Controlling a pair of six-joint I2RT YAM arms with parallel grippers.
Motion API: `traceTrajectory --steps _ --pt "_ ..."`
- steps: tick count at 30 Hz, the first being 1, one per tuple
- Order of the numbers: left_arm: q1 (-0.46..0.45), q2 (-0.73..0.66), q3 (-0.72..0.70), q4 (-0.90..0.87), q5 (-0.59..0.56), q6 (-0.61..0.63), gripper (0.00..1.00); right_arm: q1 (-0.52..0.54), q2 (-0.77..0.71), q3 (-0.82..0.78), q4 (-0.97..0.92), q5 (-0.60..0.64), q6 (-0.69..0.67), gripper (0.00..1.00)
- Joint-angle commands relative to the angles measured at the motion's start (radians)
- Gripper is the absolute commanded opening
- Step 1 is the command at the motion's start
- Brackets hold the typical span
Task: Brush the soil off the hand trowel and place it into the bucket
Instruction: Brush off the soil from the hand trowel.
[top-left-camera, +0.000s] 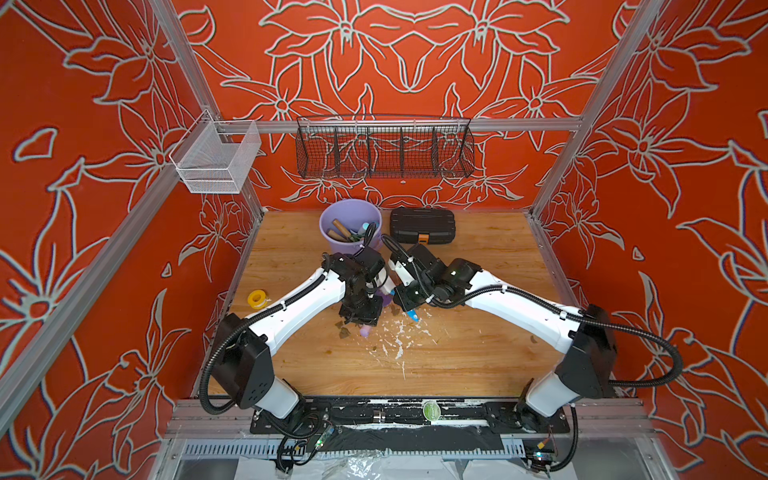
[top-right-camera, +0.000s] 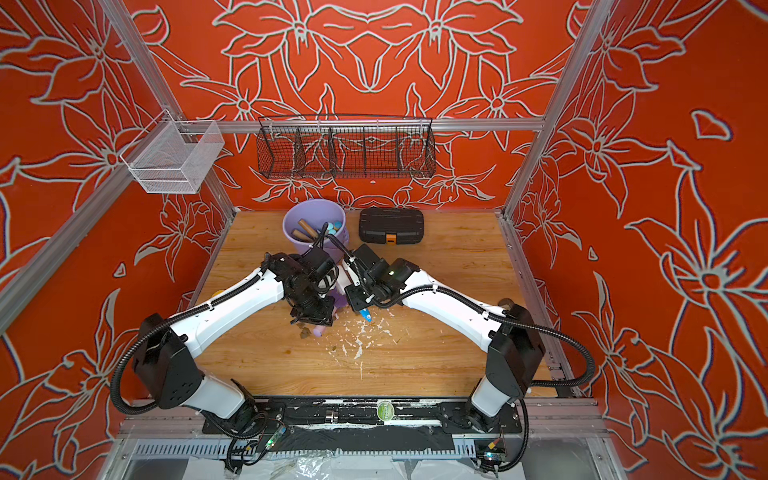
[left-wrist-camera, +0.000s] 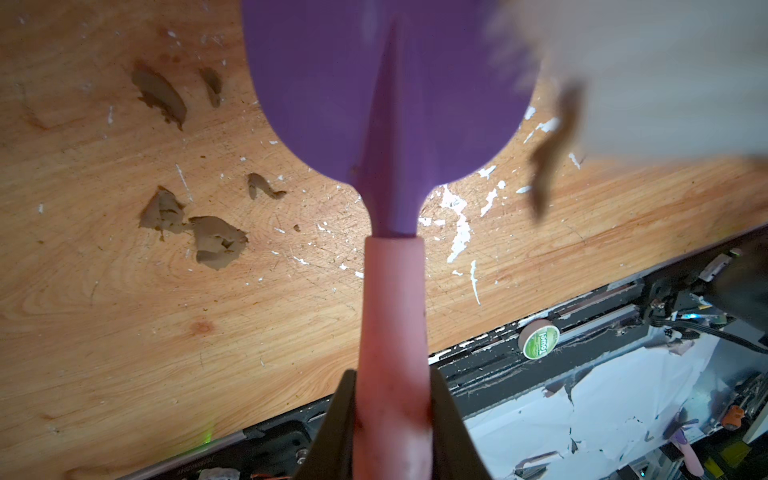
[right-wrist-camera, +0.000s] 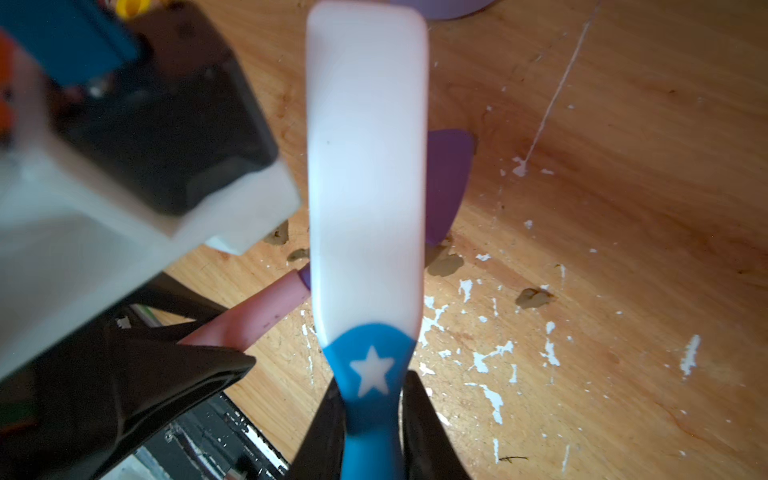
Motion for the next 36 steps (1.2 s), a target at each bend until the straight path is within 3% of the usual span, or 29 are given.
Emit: traceTrajectory --steps 1,14,21,23,27,36 --pt "0.008 -0.019 0.011 -0.013 0.002 0.0 0.0 0.015 0.044 -0.008 0.018 -0.031 0.018 0.0" --pt "0.01 -0.023 0.007 -0.016 -0.011 -0.008 0.0 -0.007 0.083 0.016 -0.097 0.231 0.02 0.0" --pt "0.013 -0.021 0.006 -0.018 -0.02 -0.009 0.0 -0.035 0.029 0.01 -0.087 0.264 0.033 0.0" --pt "0.014 -0.021 0.006 -0.017 -0.019 -0.01 0.0 -0.034 0.001 0.01 -0.082 0.257 0.033 0.0" --pt "0.016 -0.018 0.012 -0.014 -0.017 -0.006 0.0 -0.03 -0.05 -0.015 -0.006 0.119 0.02 0.0" --pt "0.024 -0.018 0.019 -0.016 -0.012 -0.005 0.0 0.004 -0.037 -0.071 0.06 -0.032 0.054 0.0"
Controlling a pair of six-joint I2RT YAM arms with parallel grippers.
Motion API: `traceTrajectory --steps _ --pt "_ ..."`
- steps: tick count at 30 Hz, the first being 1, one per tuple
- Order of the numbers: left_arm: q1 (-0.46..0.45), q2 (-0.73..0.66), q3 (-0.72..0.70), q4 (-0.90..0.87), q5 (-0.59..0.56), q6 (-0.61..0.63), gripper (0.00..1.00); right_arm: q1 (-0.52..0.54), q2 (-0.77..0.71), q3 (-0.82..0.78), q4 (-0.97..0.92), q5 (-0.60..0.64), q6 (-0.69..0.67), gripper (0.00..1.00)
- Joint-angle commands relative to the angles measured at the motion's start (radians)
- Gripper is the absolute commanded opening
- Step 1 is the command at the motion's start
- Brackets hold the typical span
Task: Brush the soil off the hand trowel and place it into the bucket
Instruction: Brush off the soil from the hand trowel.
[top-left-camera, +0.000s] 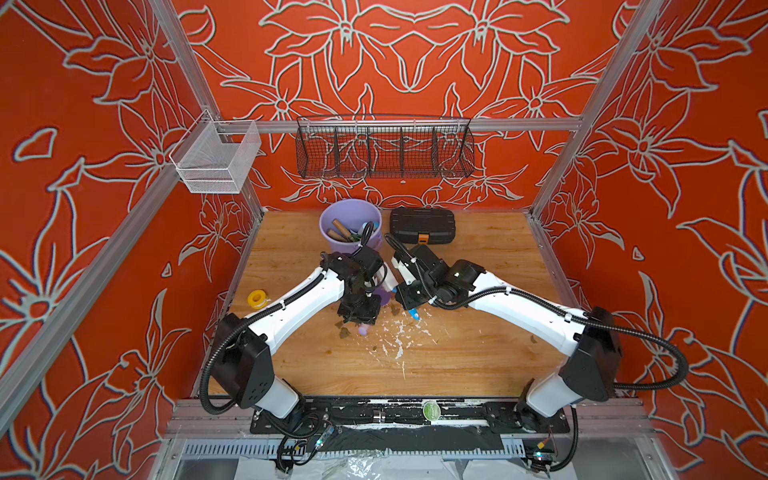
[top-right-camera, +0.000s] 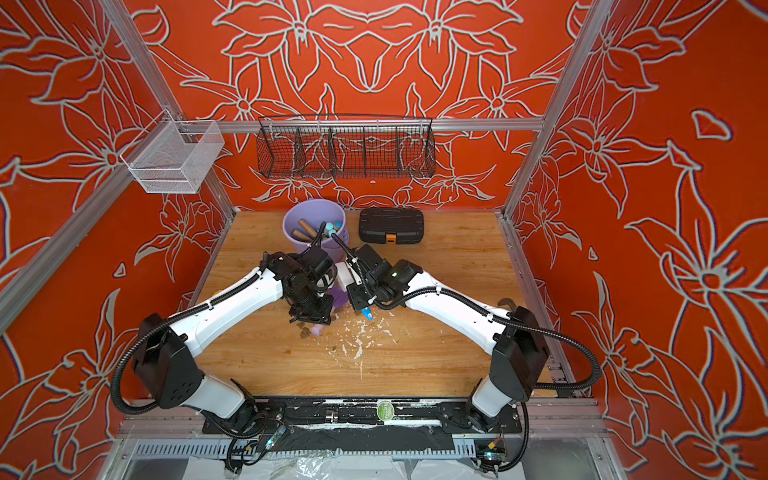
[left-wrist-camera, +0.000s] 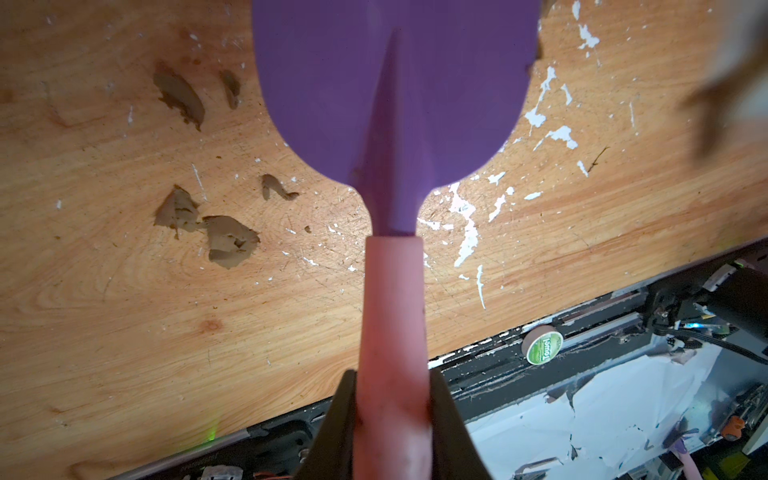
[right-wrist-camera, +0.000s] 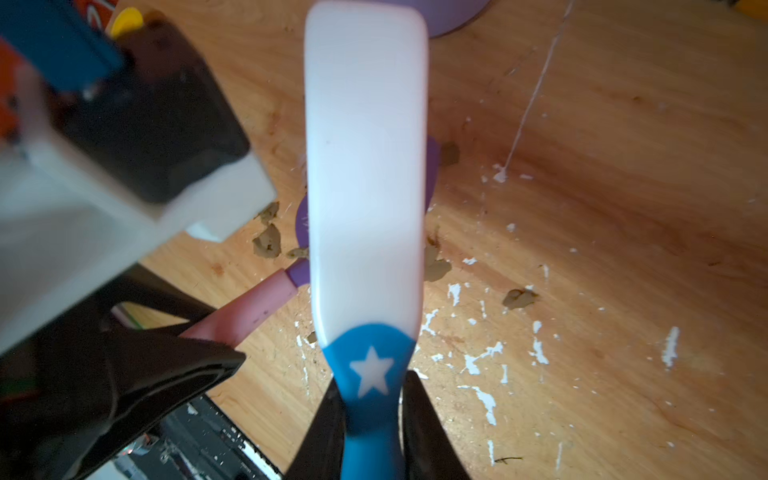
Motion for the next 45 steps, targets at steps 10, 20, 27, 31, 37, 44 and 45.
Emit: traceTrajectory --steps 10,20,27,31,37,44,45 --pt "0.011 -0.022 0.023 -0.027 -0.012 0.002 0.0 -0.023 -0.036 -0.119 0.007 0.019 0.065 0.0" --pt "0.018 -0.003 0.015 -0.008 -0.037 0.004 0.0 -0.116 -0.151 -0.228 0.037 -0.004 0.09 0.0" --pt "0.1 -0.036 -0.009 0.071 0.251 0.023 0.0 -0.138 -0.261 -0.319 0.156 -0.108 0.126 0.0" --pt "0.099 -0.02 0.042 -0.014 0.076 0.031 0.0 -0.119 -0.257 -0.262 0.112 -0.094 0.108 0.0" --pt "0.089 -0.035 0.036 -0.032 -0.088 0.032 0.0 -0.088 -0.142 -0.14 0.097 -0.078 0.05 0.0" --pt "0.079 -0.035 0.03 -0.026 -0.104 0.027 0.0 -0.032 0.007 0.008 0.088 -0.129 0.014 0.0" --pt "0.078 -0.034 0.03 -0.024 -0.104 0.028 0.0 -0.023 0.031 0.03 0.081 -0.137 0.011 0.0"
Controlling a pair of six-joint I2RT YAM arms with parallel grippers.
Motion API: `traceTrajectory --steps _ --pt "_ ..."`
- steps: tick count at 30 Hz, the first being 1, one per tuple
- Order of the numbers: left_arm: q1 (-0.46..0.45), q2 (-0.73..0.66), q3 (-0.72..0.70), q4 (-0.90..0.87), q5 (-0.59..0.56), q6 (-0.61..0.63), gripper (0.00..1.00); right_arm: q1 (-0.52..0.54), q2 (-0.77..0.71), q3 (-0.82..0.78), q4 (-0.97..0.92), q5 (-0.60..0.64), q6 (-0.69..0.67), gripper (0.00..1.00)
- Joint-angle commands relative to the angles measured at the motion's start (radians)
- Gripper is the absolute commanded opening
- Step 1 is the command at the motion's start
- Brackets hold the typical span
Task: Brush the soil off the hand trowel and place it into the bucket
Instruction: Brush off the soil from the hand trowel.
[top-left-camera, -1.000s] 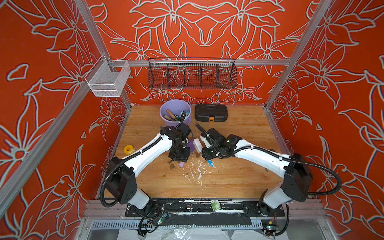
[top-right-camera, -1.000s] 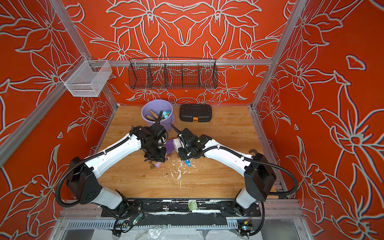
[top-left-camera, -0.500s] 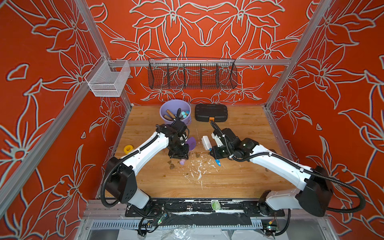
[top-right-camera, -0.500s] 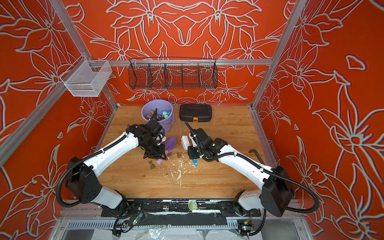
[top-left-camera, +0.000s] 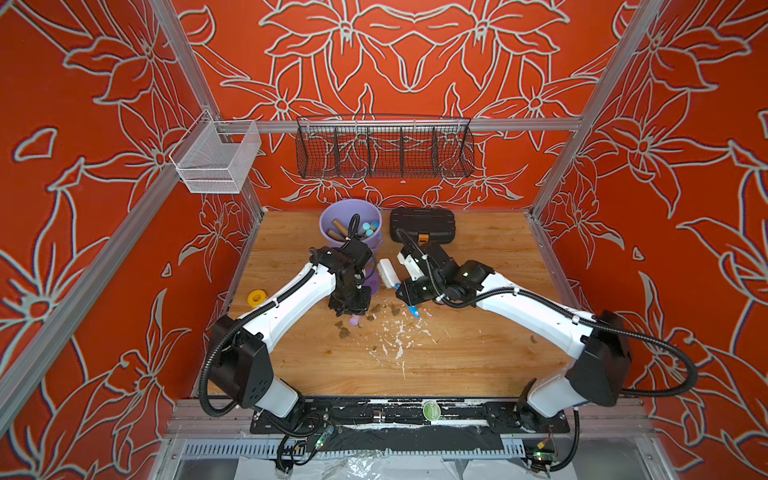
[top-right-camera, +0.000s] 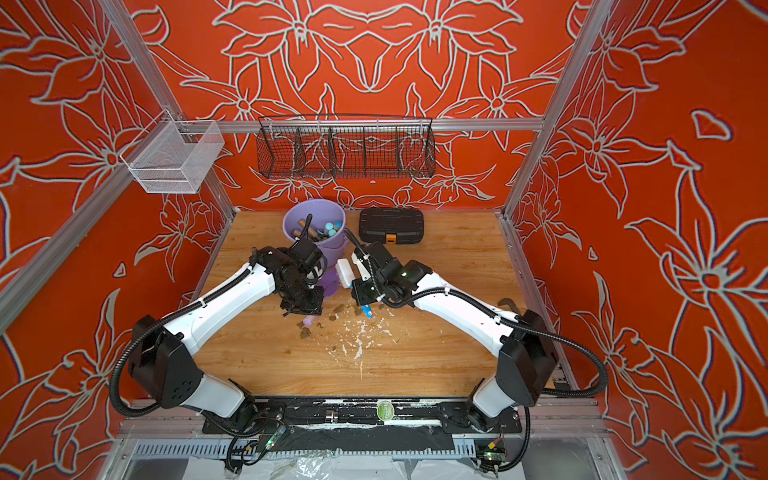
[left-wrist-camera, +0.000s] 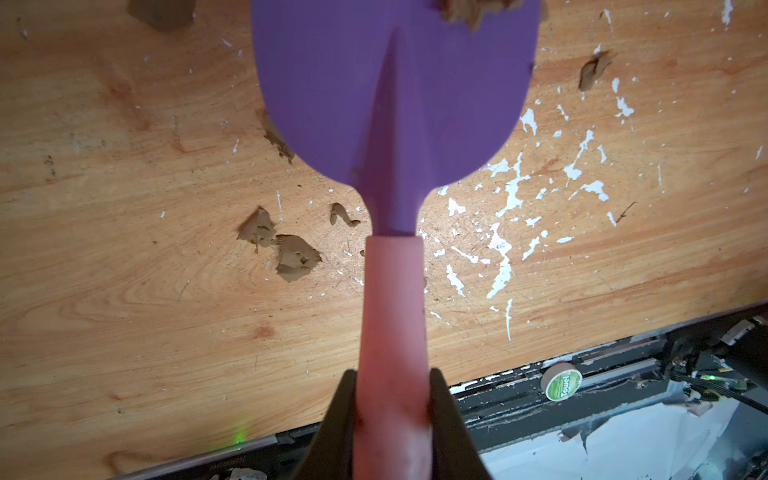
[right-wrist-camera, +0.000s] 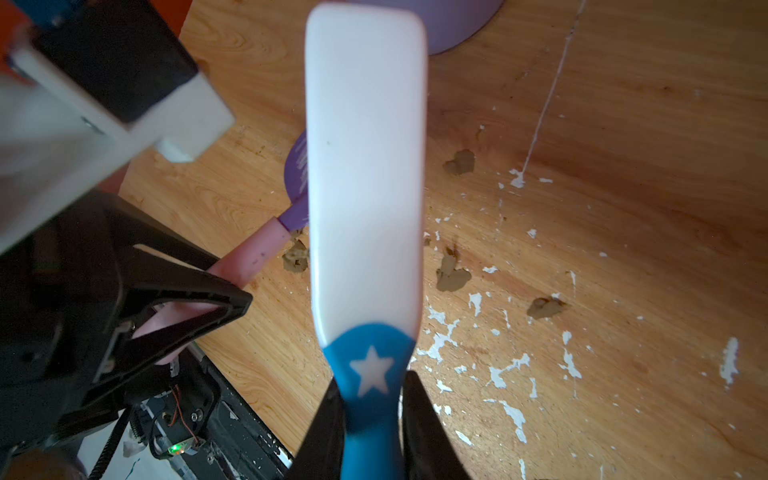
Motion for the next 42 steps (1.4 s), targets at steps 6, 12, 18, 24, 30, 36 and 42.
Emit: traceTrajectory --steps 6,12,18,24,30,36,42 --pt "-0.006 -0.024 0.006 -0.002 -0.017 0.012 0.0 0.046 0.14 0.088 0.027 -0.071 -0.027 0.0" --pt "-0.006 -0.021 -0.004 0.003 -0.022 0.008 0.0 0.043 0.205 0.132 0.016 -0.032 -0.025 0.0" --pt "-0.009 -0.028 -0.022 -0.003 -0.074 0.004 0.0 0.011 0.26 0.176 -0.064 0.022 -0.02 0.0" --pt "-0.011 -0.046 -0.034 -0.009 -0.117 0.001 0.0 -0.028 0.236 0.129 -0.123 0.066 -0.023 0.0" --pt "-0.011 -0.047 -0.036 -0.006 -0.138 0.002 0.0 -0.041 0.154 0.063 -0.148 0.107 -0.03 0.0" --pt "-0.004 -0.054 -0.026 0.033 0.01 0.025 0.0 -0.039 0.055 0.007 -0.072 0.011 -0.006 0.0" --pt "0.09 -0.09 -0.126 0.153 0.397 0.059 0.0 -0.066 -0.099 -0.105 -0.085 0.1 0.05 0.0"
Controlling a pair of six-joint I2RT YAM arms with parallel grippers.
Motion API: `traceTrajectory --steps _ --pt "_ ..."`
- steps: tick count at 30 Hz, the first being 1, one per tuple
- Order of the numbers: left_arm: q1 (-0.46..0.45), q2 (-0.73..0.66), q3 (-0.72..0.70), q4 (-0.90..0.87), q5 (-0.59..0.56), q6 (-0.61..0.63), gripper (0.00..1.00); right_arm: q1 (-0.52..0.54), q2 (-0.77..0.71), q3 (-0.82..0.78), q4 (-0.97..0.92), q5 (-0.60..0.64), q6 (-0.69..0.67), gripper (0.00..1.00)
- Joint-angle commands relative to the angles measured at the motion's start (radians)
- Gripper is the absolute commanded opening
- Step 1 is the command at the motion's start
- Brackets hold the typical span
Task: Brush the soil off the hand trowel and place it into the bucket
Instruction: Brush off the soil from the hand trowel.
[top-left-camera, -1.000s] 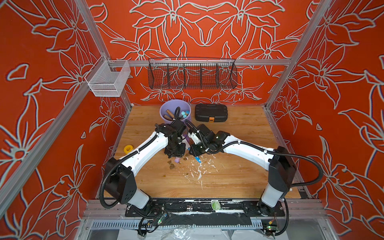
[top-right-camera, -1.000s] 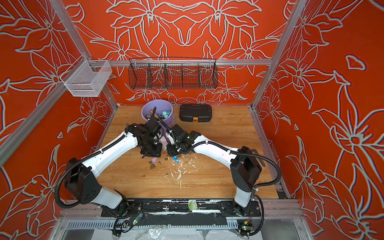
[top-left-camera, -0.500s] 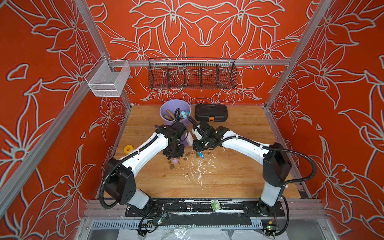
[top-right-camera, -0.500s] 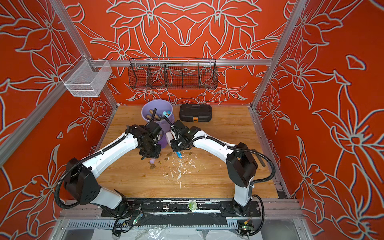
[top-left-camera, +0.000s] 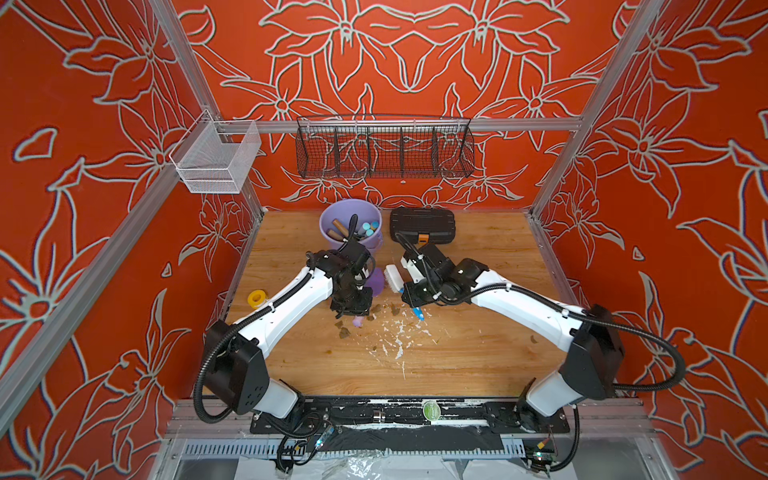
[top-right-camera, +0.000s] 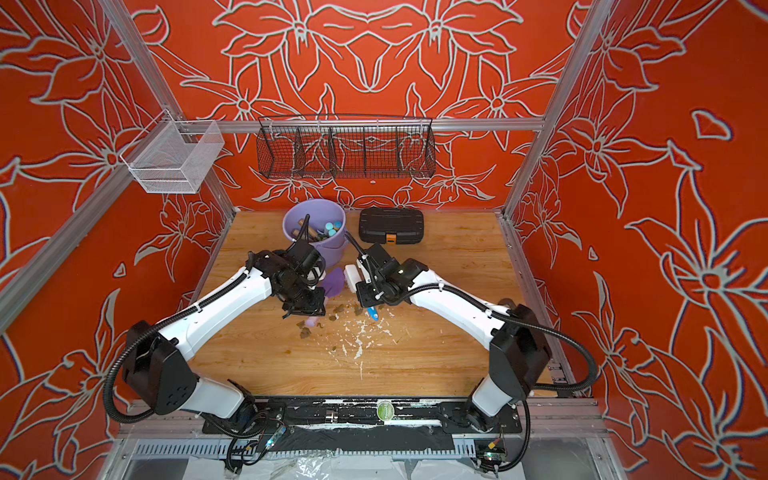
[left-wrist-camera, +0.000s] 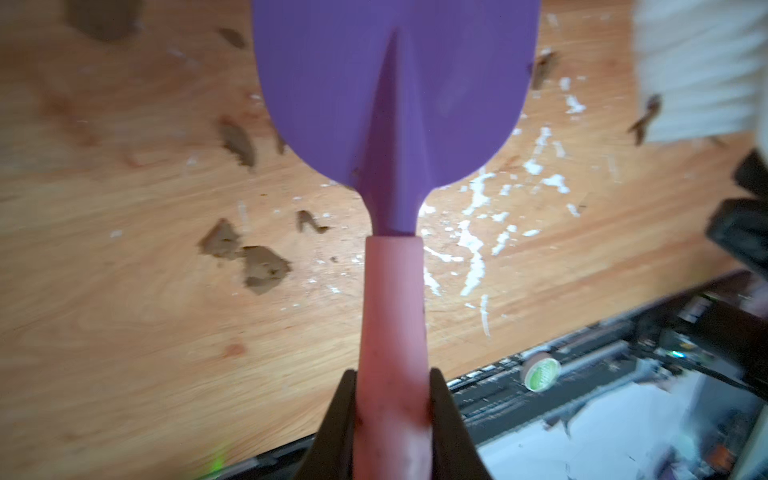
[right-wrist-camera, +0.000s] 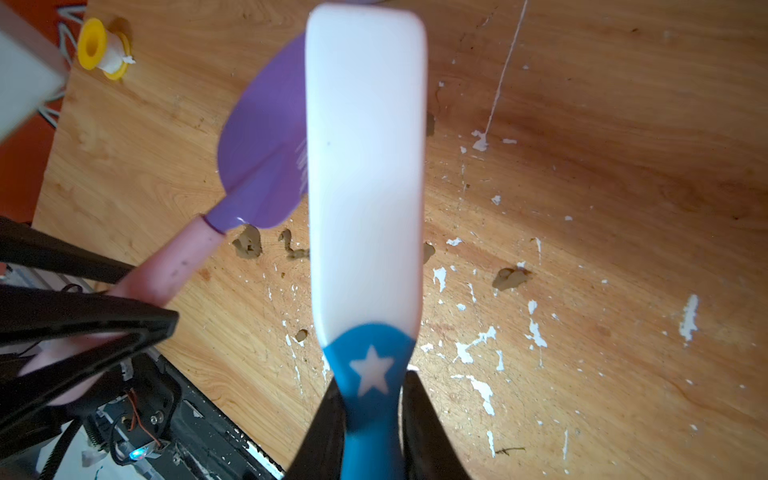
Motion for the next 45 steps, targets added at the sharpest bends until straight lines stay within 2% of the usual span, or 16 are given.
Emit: traceTrajectory --steps 1,2,5,11,13,17,25,36,45 --pt "0.095 -0.04 -0.092 0.098 0.354 0.029 0.0 -0.03 -0.102 -0.073 -0.013 0.051 0.048 0.0" --pt "0.137 -0.045 -0.13 0.136 0.473 0.022 0.0 -0.036 -0.134 -0.097 -0.011 0.049 0.053 0.0" --pt "0.208 -0.055 -0.216 0.256 0.709 -0.024 0.0 -0.045 -0.232 -0.169 0.036 0.038 0.072 0.0" --pt "0.257 -0.067 -0.326 0.511 0.96 -0.204 0.0 -0.041 -0.348 -0.292 0.254 -0.124 0.108 0.0" --pt "0.262 -0.064 -0.345 0.574 1.004 -0.253 0.0 -0.035 -0.364 -0.318 0.314 -0.152 0.122 0.0" --pt "0.266 -0.067 -0.349 0.595 1.023 -0.28 0.0 -0.034 -0.384 -0.344 0.377 -0.16 0.135 0.0" --pt "0.269 -0.081 -0.344 0.613 1.024 -0.313 0.0 -0.018 -0.333 -0.355 0.457 -0.18 0.169 0.0" --pt "0.269 -0.106 -0.323 0.618 1.035 -0.341 0.0 -0.032 -0.237 -0.363 0.483 -0.041 0.208 0.0" --pt "0.276 -0.102 -0.321 0.606 1.032 -0.331 0.0 -0.058 -0.202 -0.344 0.454 -0.04 0.219 0.0"
